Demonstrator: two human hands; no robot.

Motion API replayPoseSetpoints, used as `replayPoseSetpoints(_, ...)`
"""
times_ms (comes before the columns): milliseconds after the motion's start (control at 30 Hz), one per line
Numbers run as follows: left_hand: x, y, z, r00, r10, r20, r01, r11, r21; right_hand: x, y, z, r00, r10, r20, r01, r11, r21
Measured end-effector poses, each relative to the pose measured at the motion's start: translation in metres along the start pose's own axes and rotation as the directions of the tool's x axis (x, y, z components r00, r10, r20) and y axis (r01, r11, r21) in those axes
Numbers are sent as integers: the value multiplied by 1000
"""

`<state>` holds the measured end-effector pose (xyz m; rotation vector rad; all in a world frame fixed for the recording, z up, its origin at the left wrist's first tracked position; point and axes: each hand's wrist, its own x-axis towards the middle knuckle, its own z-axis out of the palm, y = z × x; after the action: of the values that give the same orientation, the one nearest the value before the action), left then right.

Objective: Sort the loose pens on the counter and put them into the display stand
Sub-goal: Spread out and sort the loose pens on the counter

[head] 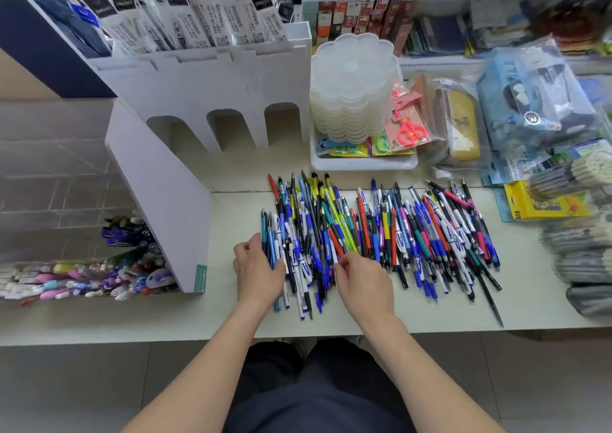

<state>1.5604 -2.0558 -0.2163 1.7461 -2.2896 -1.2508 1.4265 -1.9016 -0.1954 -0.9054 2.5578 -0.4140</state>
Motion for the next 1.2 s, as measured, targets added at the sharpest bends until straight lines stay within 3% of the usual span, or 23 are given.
replayPoseSetpoints(133, -10, -6, 2, 995, -88, 42, 88, 996, 2, -15, -11, 10, 952, 41, 305, -20, 997, -72)
replayPoseSetpoints(233, -14, -10, 6, 995, -71, 70, 67, 996, 59, -19, -23, 23, 917, 36, 398, 30, 987, -158)
replayPoseSetpoints(367, -18, -11, 0, 986, -34, 164, 18, 995, 98, -16, -28, 32, 915, 30, 403, 32, 989, -146)
replayPoseSetpoints(500, -20, -11, -4, 979, 0, 204, -18, 996, 88, -15, -26, 36, 963, -9, 270, 24, 998, -53)
replayPoseSetpoints(567, -16, -13, -6, 988, 2, 152, -15, 997, 79, -17, -22, 33, 958, -82, 275, 94, 995, -28)
replayPoseSetpoints(667, -4, -16, -5, 990, 53, 134, -61, 997, 55, -19, -19, 33, 876, -195, 441, 280, 950, -136)
replayPoseSetpoints(733, 4, -18, -3, 988, 46, 145, -54, 997, 54, -19, -21, 38, 840, -258, 477, 380, 908, -179)
replayPoseSetpoints(833, 15, -22, -2, 991, 48, 128, -56, 996, 64, -17, -25, 47, 857, -350, 379, 435, 885, -168)
replayPoseSetpoints(933, 16, -12, -9, 986, 89, 141, -99, 993, 65, -11, -26, 52, 918, -370, 142, 392, 899, -194)
replayPoseSetpoints(1033, 16, -8, -14, 979, 106, 176, -120, 991, 67, 0, -30, 51, 932, -354, 82, 363, 904, -223)
replayPoseSetpoints(1133, 19, -11, -16, 974, 73, 215, -94, 992, 88, 7, -29, 47, 893, -417, 168, 447, 867, -221)
replayPoseSetpoints(1200, 18, -11, -18, 965, 38, 259, -63, 994, 87, 7, -26, 45, 826, -498, 266, 557, 793, -246)
